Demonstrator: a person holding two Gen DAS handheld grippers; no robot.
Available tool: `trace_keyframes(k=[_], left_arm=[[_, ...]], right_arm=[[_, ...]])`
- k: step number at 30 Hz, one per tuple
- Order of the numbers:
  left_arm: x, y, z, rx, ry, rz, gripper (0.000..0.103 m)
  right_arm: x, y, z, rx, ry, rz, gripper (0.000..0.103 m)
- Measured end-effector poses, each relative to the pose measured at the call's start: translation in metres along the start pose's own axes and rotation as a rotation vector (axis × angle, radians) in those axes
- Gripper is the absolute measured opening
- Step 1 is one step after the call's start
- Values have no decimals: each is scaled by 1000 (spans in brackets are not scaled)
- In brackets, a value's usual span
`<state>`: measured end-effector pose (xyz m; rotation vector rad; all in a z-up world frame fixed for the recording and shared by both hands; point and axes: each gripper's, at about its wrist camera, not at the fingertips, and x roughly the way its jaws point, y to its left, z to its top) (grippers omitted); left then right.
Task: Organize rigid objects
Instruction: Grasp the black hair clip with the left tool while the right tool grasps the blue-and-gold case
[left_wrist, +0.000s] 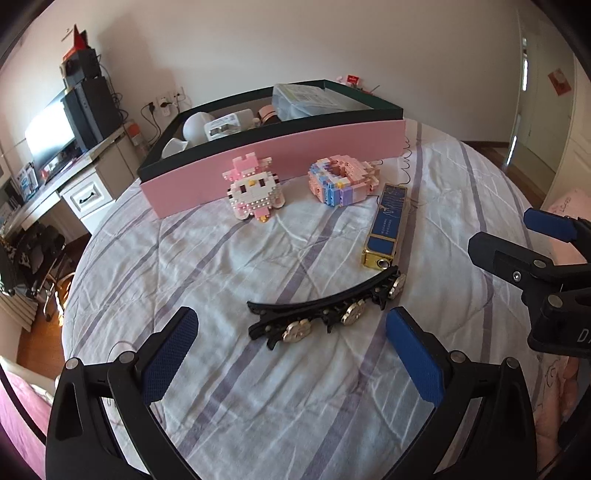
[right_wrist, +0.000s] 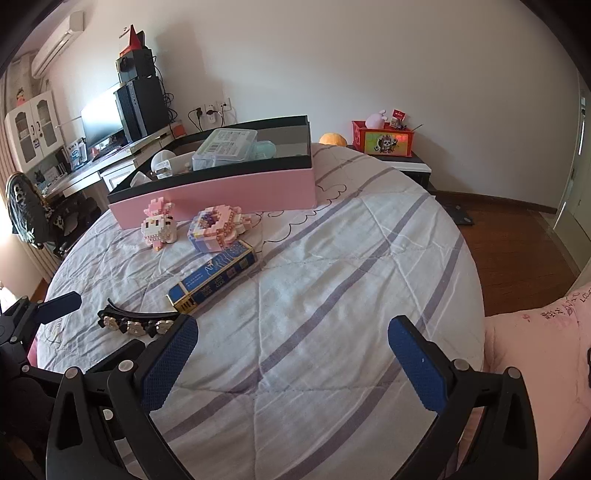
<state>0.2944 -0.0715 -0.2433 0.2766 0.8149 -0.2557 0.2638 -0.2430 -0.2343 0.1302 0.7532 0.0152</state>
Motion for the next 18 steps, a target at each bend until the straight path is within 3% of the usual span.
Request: trace_keyframes(k=[3,5,8,14,18], left_arm=[[13,-5,8,28,38,-21,103],[13,-8,13,44,21,-22,102],[13,-11,13,60,5,-76,78],[5,-2,2,44,-15,-62,78],[-2,22,-10,-9,-14,-9,78]], right_arm=[[6,-4,1,6,12,2,103],[8,-6,2,12,17,3,103],[11,-6,3,14,21,1,103],[12,4,6,-4,26,7,103],[15,20,11,-33,32,17,103]])
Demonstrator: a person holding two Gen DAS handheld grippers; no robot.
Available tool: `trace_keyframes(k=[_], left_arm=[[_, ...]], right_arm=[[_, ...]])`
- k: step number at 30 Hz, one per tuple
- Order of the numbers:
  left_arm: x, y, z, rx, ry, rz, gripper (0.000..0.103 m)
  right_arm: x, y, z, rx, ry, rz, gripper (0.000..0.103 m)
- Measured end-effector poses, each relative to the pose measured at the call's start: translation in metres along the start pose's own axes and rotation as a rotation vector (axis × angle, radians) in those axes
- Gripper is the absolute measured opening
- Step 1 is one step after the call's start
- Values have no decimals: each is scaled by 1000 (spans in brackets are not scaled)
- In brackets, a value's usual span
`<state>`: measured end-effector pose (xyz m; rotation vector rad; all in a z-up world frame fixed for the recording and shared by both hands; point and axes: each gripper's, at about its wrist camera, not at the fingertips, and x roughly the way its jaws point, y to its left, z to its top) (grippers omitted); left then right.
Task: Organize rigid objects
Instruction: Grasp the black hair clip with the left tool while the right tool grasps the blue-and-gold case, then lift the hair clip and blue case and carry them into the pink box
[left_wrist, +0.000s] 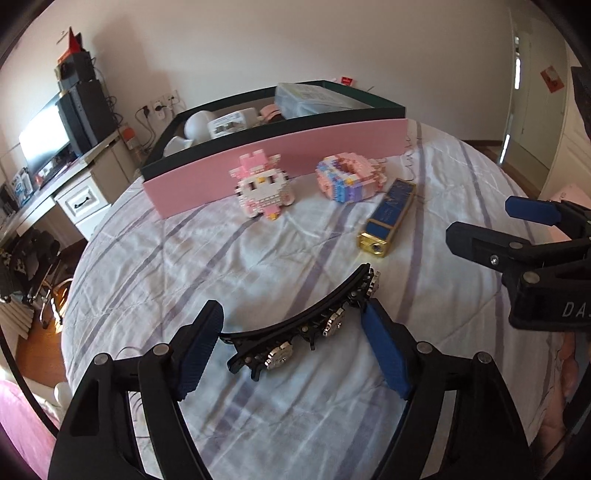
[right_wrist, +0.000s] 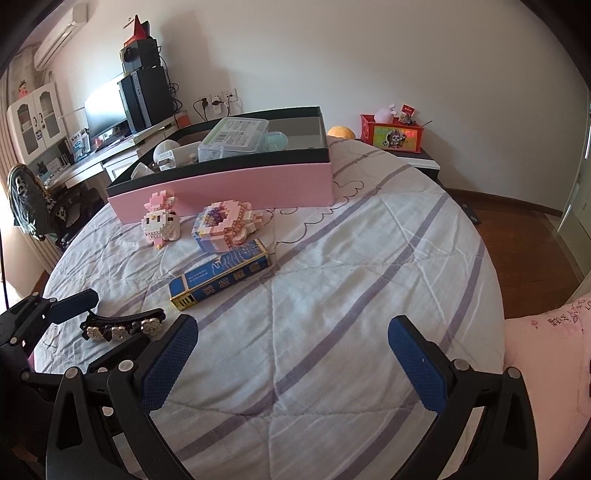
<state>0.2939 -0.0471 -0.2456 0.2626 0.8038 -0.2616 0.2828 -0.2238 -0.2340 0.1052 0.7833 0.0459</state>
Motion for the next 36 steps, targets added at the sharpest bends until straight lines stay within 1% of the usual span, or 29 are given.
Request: trace_keyframes(k=[2,5,6,8,10,11,14,16,17,18,23,27,31,33,36], left_arm=[[-1,16,-5,-44,5,32,79],[-2,35,-10,-96,10,55,79],[-2,39,-10,-104,11,59,79],[-2,44,-11,-118,10,55,79],[-1,46,-11,-123,11,45,79],[-1,46,-11,-125,10,44,79],[3,47,-8,-131,12,37,79],[5,47,-5,-135,13,33,79],[5,47,-4,-136,12,31,79],[6,46,-2,-138,12,30,79],[3,44,8,-143,-8,25,79],[-8,45,25,-137,-56,16,79],[-19,46,54,-116,-121,28,79],[-22,46,70,-102,-157,37,79],[-16,49,96,-88,-185,31,79]], right_arm=[[6,10,5,-18,12,14,103],[17,27,12,-49,31,47,103],[25,33,16,-67,54,45,103],[38,42,20,-112,80,44,103],[54,48,25,-150,128,9,103],[59,49,28,-163,137,5,103],[66,49,34,-186,140,35,103],[67,47,36,-185,135,66,96],[66,47,36,-191,130,77,87],[65,48,36,-200,123,70,85],[54,43,35,-190,97,102,85],[33,43,39,-173,45,142,85],[15,40,58,-167,-30,155,85],[13,38,72,-164,-48,164,85],[16,33,95,-175,-83,134,85]])
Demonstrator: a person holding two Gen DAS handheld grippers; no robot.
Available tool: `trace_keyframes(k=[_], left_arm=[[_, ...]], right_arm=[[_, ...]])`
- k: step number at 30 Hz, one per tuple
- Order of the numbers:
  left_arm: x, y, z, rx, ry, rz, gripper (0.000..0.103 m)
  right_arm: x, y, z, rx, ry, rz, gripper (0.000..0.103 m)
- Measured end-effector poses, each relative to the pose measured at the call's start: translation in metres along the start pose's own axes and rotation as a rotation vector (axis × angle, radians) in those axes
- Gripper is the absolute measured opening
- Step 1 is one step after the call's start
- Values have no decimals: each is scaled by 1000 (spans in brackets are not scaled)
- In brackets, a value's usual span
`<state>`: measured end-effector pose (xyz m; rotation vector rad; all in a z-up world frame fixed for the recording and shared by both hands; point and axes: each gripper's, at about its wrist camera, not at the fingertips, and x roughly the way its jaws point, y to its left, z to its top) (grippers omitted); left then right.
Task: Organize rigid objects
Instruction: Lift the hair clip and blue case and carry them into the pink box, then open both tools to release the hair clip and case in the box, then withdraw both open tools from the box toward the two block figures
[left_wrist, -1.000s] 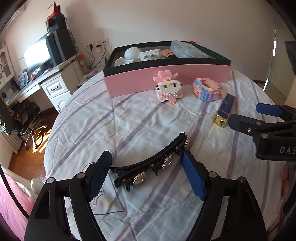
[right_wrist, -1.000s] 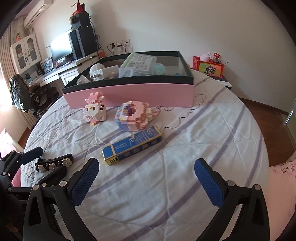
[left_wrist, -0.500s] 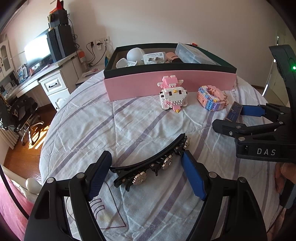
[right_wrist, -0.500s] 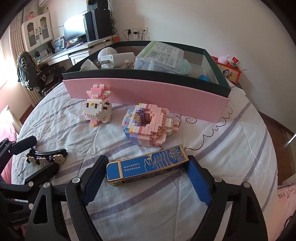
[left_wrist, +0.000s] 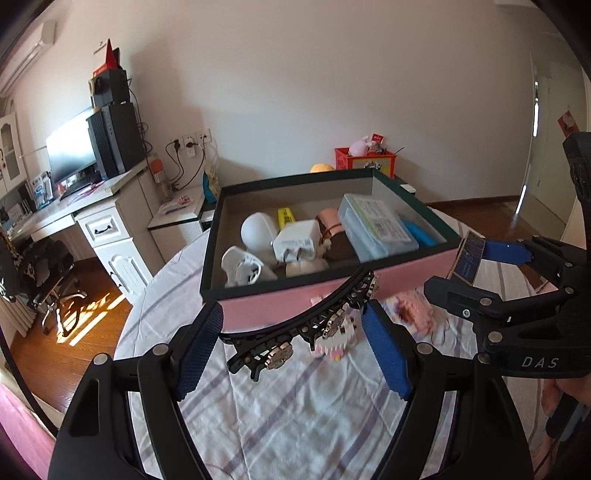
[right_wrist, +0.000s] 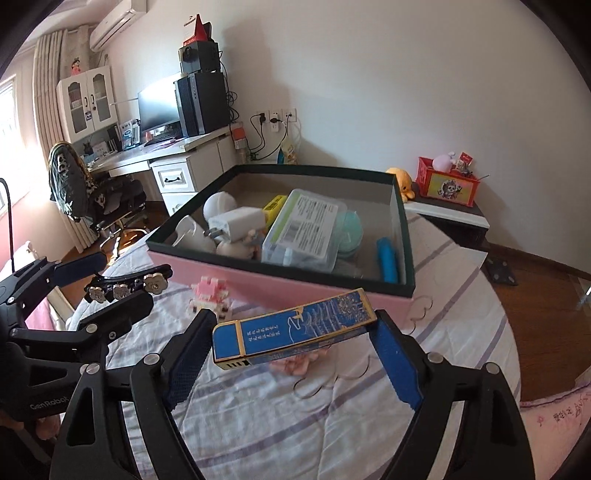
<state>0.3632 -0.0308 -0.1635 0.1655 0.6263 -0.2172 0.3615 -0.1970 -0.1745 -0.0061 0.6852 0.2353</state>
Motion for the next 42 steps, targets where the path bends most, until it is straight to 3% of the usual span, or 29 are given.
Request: trace_keyframes(k=[4,9,16,18,22,25,27,31,32,42], left_arm=[[29,2,22,11,26,12,79],[62,5,34,20,63,40,79],[98,11,38,21,101,62,78],[111,13,40,18,133,43,71],[122,15,41,8,139,50,70],[123,17,39,-3,124,73,78],[124,21,39,-21,127,113,89],[104,27,36,-66,96,88,93],[95,27,35,-68,80,92,99],[-31,14,14,-80,-138,110,103]], right_arm=[[14,-15,23,12,-26,-33,85],[47,-21,39,12,19,-25,85],[82,-21,50,-11,52,-33,85],[90,-22,54,-19,59,-46,85],[114,-27,48,-11,104,-53,86],[120,-28,47,-19,103,-74,86],[121,-27,48,-16,100,-86,87],[103,-28,48,2,65,-91,96],[94,-28,49,14,45,-82,103],[-31,5,27,22,-152,-71,103]])
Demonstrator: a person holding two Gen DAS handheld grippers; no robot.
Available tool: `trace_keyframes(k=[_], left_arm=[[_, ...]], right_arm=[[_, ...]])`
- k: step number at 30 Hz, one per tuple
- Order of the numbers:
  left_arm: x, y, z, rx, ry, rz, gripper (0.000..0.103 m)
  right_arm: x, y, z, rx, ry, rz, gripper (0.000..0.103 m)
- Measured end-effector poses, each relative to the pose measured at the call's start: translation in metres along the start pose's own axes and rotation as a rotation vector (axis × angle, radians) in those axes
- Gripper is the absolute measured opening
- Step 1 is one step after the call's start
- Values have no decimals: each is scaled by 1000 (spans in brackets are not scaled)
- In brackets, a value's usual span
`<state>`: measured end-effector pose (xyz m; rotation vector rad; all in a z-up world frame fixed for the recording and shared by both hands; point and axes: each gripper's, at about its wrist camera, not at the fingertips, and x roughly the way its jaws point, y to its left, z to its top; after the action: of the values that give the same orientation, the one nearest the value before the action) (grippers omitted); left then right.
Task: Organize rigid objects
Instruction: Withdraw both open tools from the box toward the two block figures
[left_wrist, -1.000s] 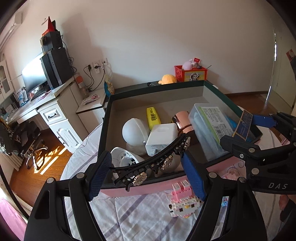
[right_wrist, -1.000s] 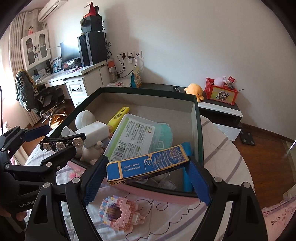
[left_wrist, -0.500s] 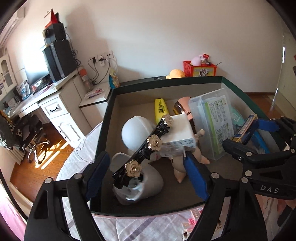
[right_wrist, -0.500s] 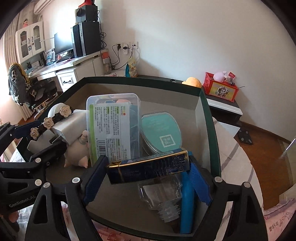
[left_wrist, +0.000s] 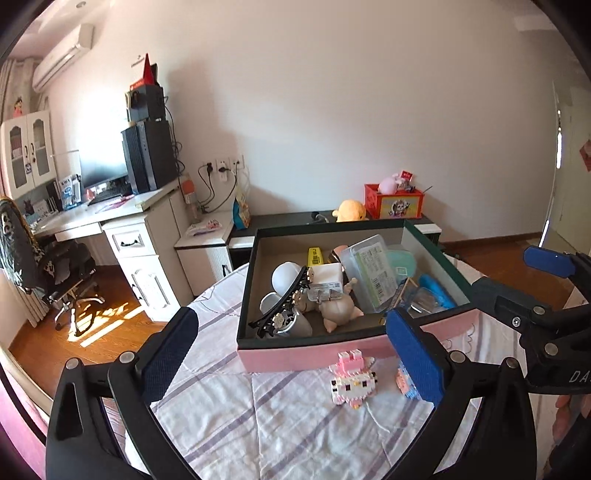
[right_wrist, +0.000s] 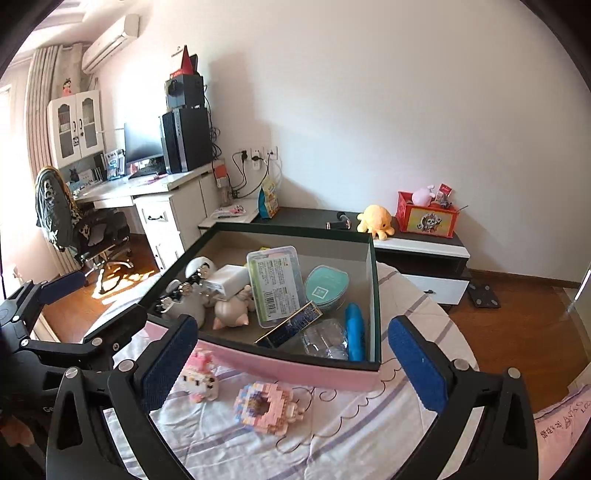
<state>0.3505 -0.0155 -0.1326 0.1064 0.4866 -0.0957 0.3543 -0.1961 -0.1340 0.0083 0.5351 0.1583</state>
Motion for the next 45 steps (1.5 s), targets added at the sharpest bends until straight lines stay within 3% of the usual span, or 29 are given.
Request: trace_keyframes(k=[10,21,27,34,45], left_arm=[[-123,-2,-22,-60,-173,64,103],[-184,-3,-26,-44,-262,69,103],[-188,-1,-27,-45,-265,69,103],[-169,-3,-32,-47,-222,60,103],[-83,-2,-61,-45,1,2,103]], right_arm=[[-124,33,-27,21,-161,-40,103],[-194,44,-41,45,-239,-47,103],[-209,49,-45,34,-254,-51,103],[-199,47,-44,34,-220,-41,103],[-115,33,-62,38,-40,-39,103]])
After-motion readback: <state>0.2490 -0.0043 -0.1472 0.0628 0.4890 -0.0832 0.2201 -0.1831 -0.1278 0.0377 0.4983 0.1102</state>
